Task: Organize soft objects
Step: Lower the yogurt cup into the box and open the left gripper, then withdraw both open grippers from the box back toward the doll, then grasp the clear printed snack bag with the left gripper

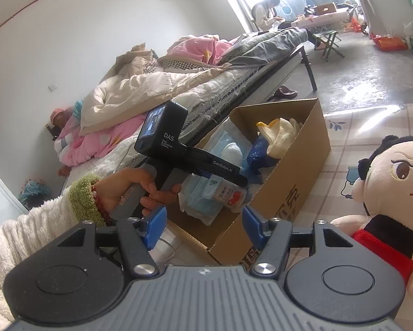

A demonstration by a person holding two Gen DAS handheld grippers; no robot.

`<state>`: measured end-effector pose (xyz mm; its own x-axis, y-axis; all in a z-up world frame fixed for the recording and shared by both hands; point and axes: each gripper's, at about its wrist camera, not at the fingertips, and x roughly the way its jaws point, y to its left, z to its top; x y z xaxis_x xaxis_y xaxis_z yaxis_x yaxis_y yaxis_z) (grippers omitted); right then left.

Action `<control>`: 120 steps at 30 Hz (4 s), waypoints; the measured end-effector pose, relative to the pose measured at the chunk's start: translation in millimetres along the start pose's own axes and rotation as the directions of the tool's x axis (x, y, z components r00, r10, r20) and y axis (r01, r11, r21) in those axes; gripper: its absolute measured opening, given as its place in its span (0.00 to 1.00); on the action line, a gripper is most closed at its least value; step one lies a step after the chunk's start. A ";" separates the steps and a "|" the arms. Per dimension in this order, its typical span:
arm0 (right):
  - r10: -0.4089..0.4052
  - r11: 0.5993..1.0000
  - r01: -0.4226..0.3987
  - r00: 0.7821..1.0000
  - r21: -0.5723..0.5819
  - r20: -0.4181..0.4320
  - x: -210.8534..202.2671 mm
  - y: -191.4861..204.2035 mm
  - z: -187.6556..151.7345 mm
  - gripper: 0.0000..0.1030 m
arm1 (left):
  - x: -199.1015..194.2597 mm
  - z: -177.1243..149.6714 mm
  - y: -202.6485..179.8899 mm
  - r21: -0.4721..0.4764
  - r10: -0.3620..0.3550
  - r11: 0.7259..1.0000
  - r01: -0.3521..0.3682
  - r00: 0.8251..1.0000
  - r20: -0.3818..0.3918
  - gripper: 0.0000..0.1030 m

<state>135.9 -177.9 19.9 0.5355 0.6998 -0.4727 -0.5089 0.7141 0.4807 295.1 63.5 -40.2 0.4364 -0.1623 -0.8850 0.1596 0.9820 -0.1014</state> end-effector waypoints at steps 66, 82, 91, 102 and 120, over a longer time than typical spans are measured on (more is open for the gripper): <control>-0.733 0.681 0.723 0.671 0.116 0.114 -132.3 3.7 -129.3 1.00 | -177.4 -167.2 -137.1 0.291 -0.331 0.932 0.214 0.831 0.448 1.00; -0.746 0.665 0.628 0.587 0.405 0.315 -165.4 -107.3 -110.5 1.00 | -76.2 -22.1 -325.6 0.449 -0.444 0.825 0.345 0.886 0.135 1.00; -0.752 0.659 0.675 0.578 0.333 0.317 -143.6 -149.9 -94.6 0.93 | 8.9 16.5 -389.9 0.553 -0.283 0.800 0.234 0.959 0.003 0.85; -0.732 0.681 0.637 0.609 0.362 0.305 -146.2 -173.1 -103.9 0.76 | 46.4 34.8 -411.1 0.470 -0.229 0.845 0.254 0.967 -0.112 0.38; -0.733 0.680 0.689 0.647 0.249 0.212 -119.9 -195.4 -88.8 0.63 | 42.1 35.1 -405.8 0.448 -0.260 0.855 0.262 0.963 -0.067 0.17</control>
<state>111.2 -399.9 -82.9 0.8621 -0.0741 -0.5013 0.1906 0.9641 0.1852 279.8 -345.2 -20.4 0.3197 -0.4051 -0.8566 0.6475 0.7534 -0.1147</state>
